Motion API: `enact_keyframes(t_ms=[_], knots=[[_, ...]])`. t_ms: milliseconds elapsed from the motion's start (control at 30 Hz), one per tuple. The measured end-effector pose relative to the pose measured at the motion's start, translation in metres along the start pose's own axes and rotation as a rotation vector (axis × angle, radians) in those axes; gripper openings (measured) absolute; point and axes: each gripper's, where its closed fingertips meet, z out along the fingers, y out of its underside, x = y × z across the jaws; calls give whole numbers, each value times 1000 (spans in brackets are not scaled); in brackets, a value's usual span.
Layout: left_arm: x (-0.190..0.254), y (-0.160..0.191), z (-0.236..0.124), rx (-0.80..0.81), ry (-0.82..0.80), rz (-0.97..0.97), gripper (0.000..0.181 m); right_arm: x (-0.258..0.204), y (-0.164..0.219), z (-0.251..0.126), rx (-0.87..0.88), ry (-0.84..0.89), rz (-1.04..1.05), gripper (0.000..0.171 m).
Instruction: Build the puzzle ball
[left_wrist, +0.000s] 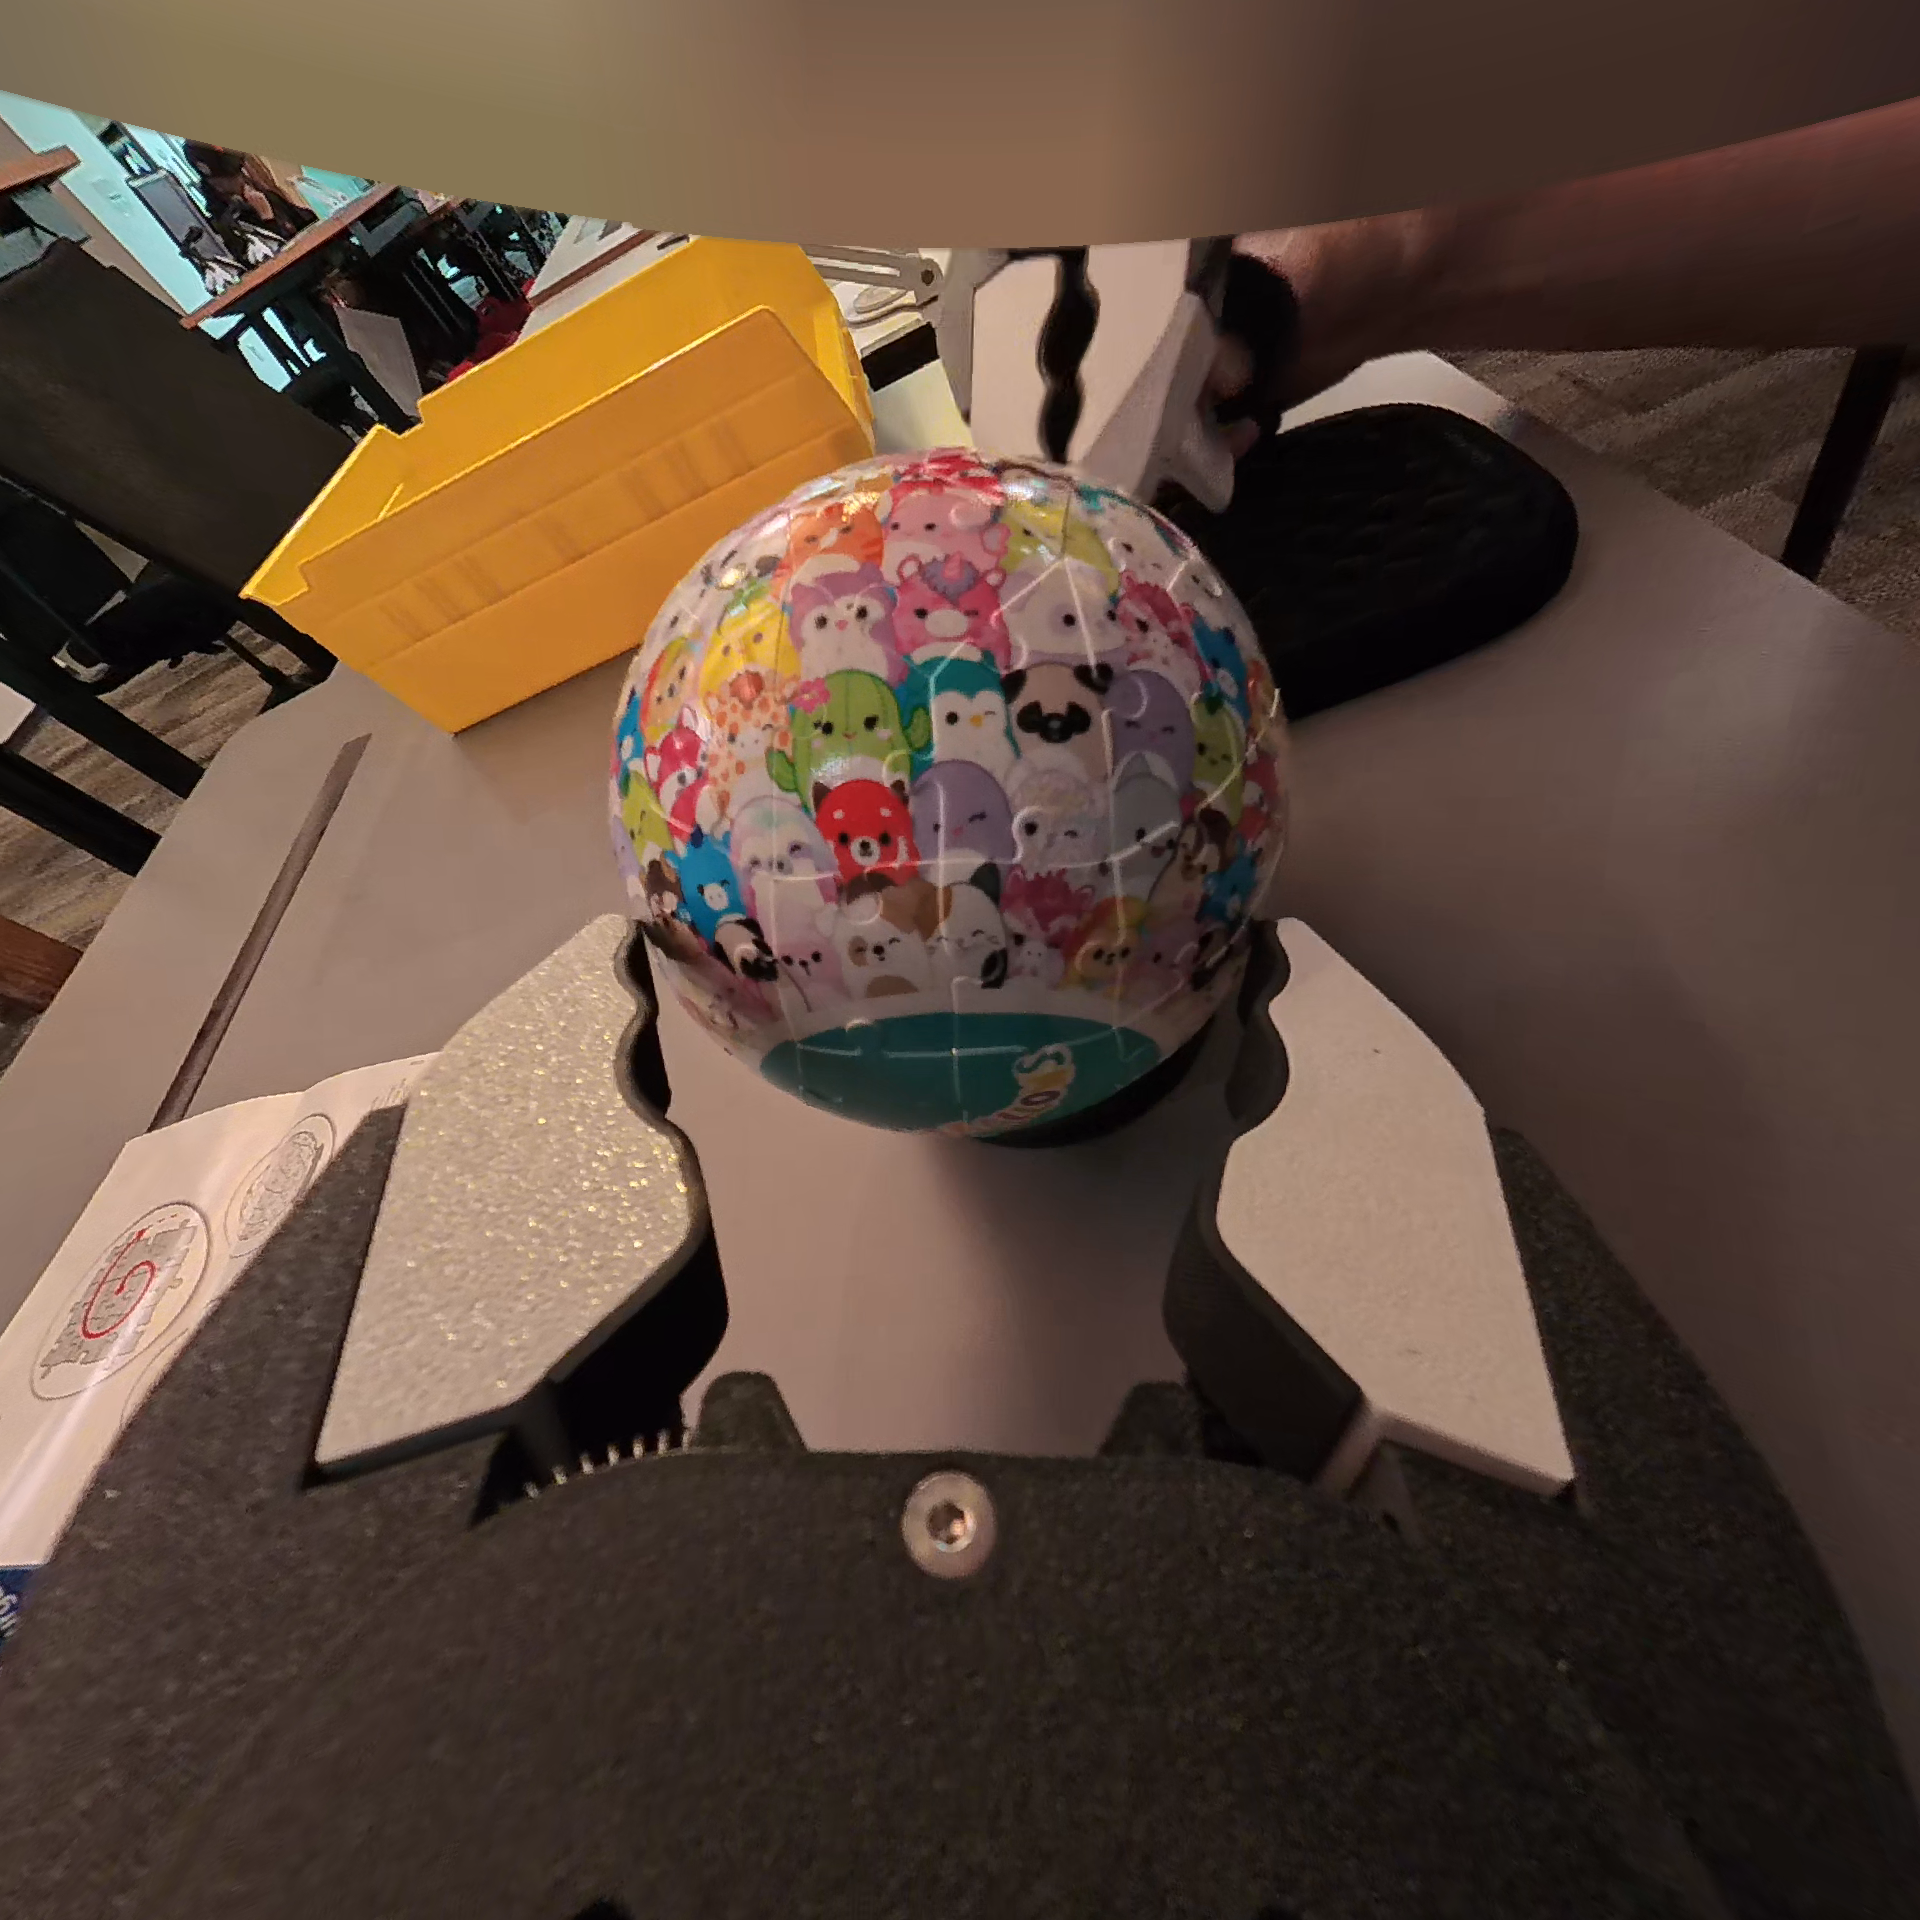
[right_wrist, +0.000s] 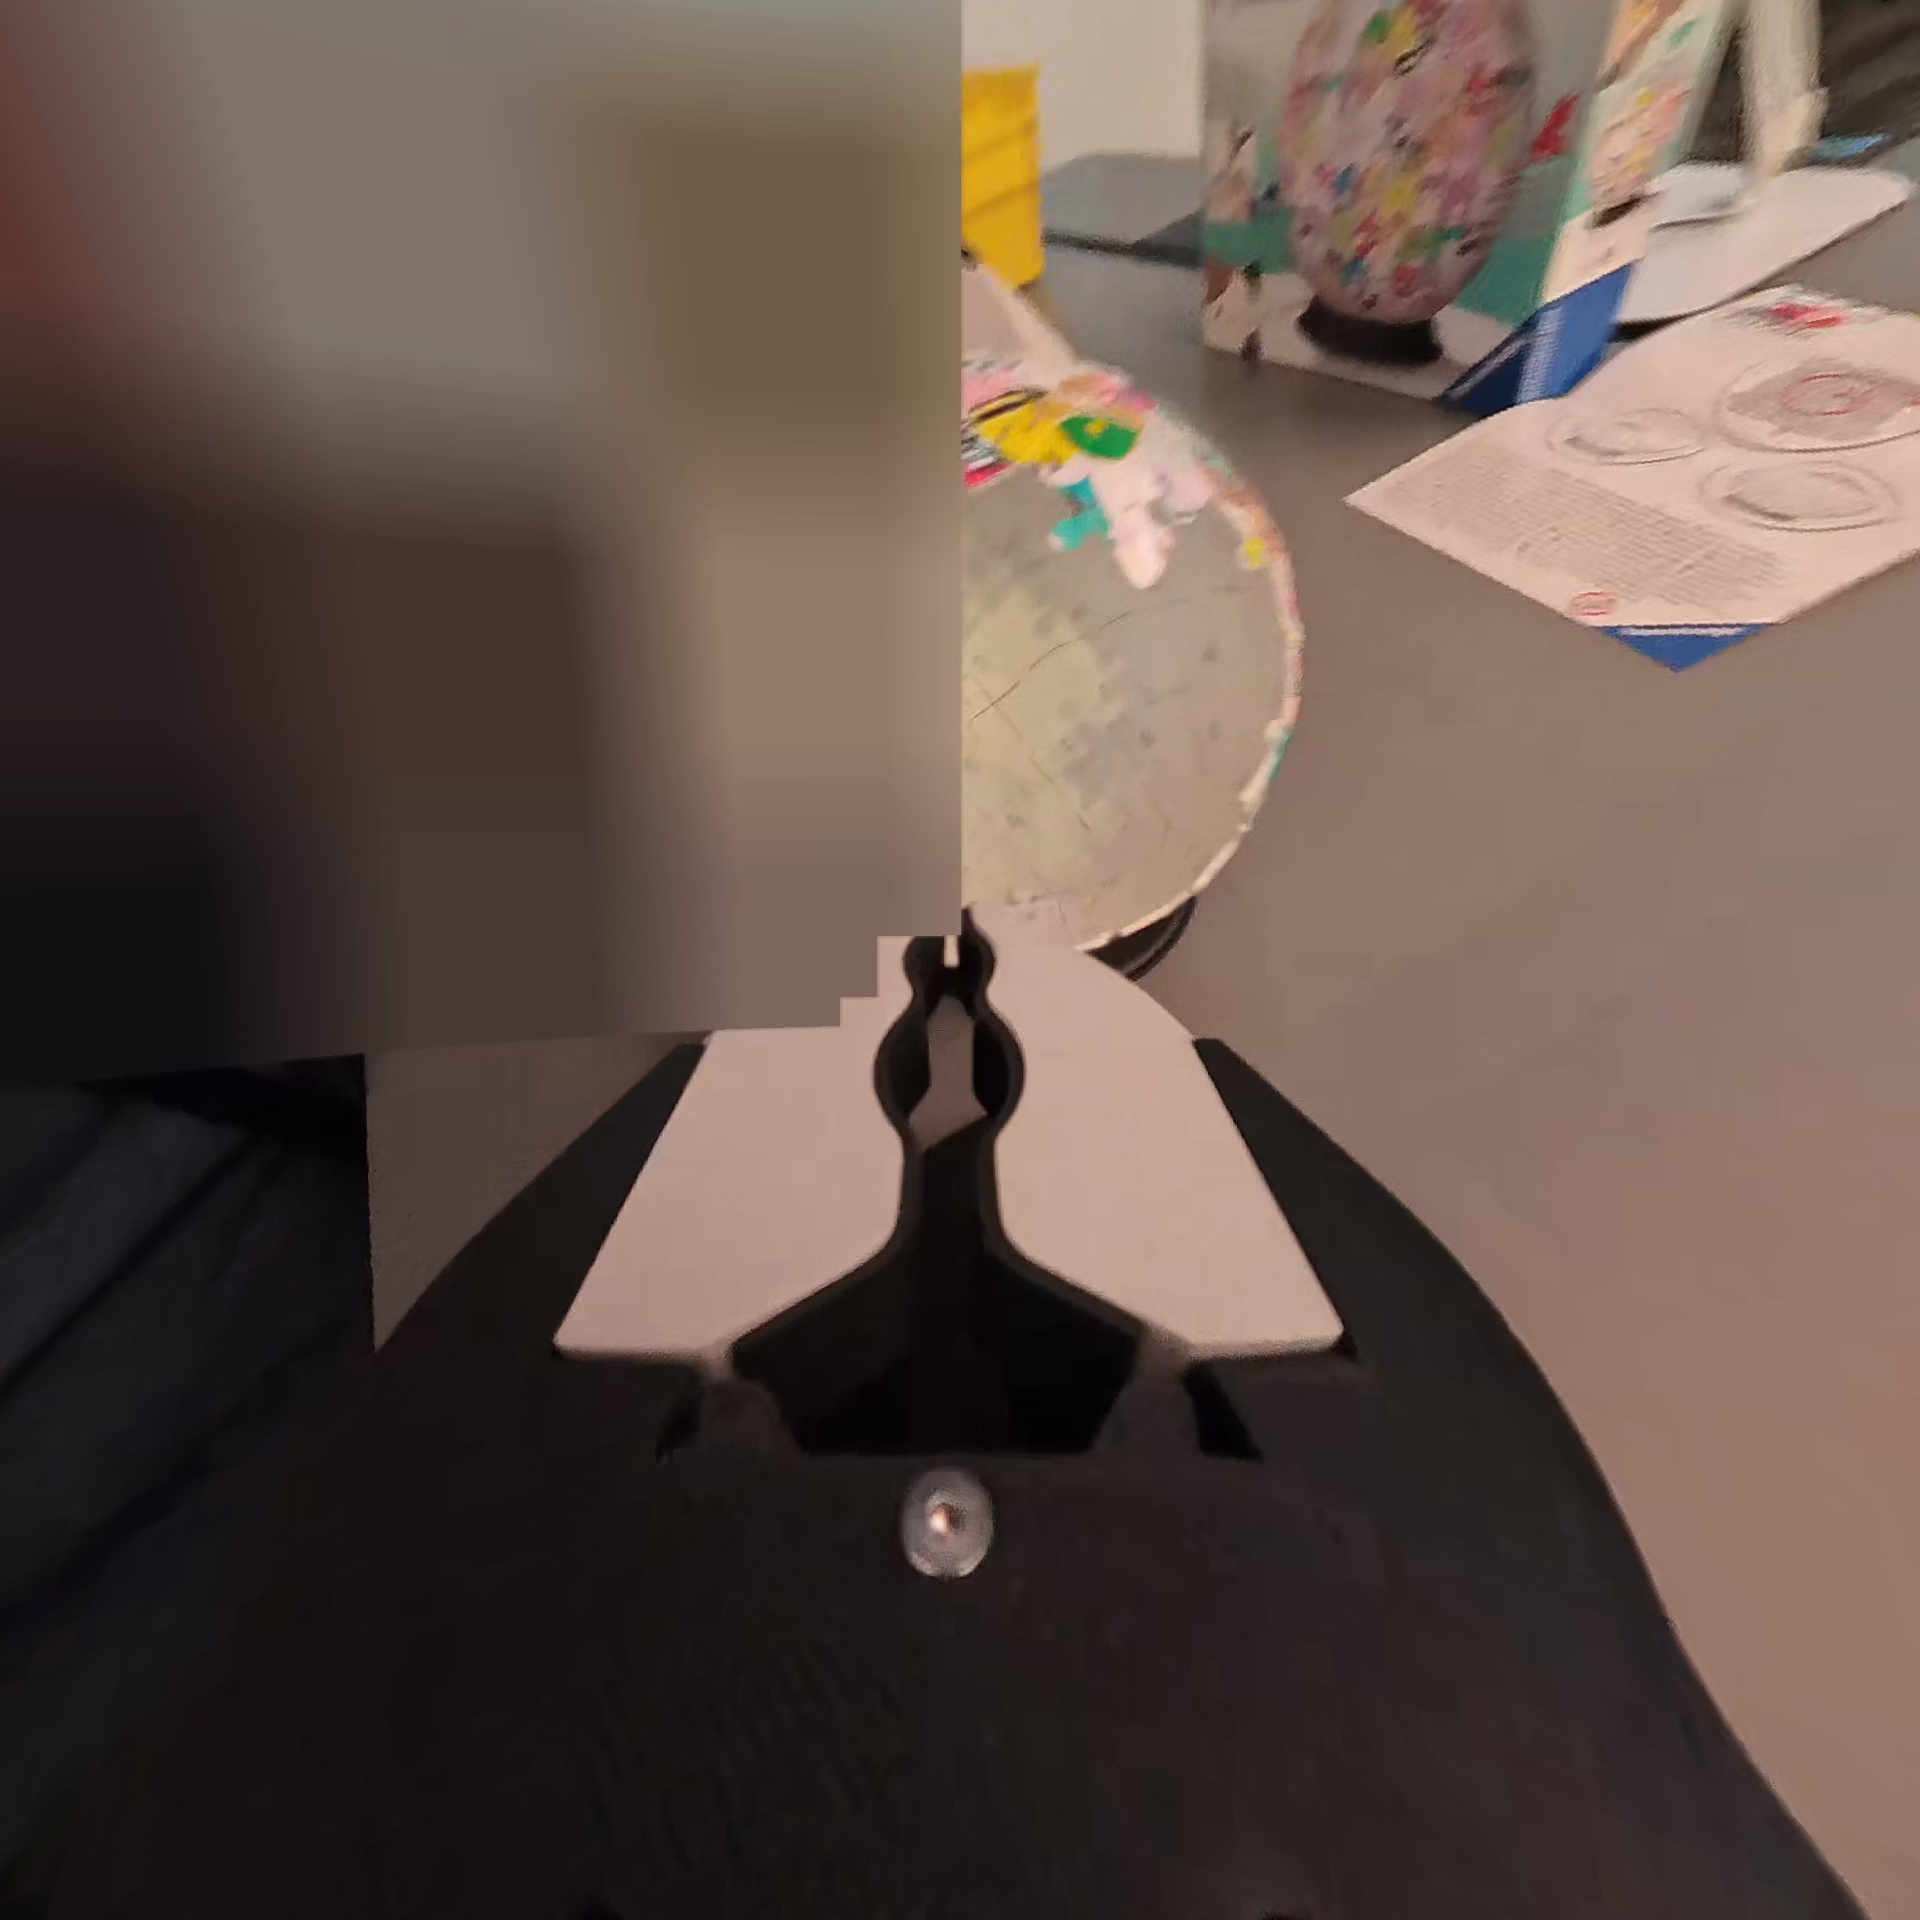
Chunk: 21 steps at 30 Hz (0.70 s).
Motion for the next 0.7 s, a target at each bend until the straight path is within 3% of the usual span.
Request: enact_keyframes(t_ms=[33,133,233,300,400,567,700], knots=[[0,0,0,0,0,2,106,-1,2,1,-37,-14,-38,6],[0,0,0,1,3,3,106,12,9,0,-117,38,-208,12],[-1,0,1,6,6,-2,106,14,8,-2,-138,-20,-318,19],[-1,0,1,8,8,-4,106,11,6,-4,-101,-33,-491,19],[-2,0,1,15,13,-15,106,12,15,0,-149,-16,-753,36],[-2,0,2,28,23,-32,106,7,30,16,-214,-121,-901,41],[-2,0,2,35,22,-35,106,0,20,27,-199,-171,-1008,41]])
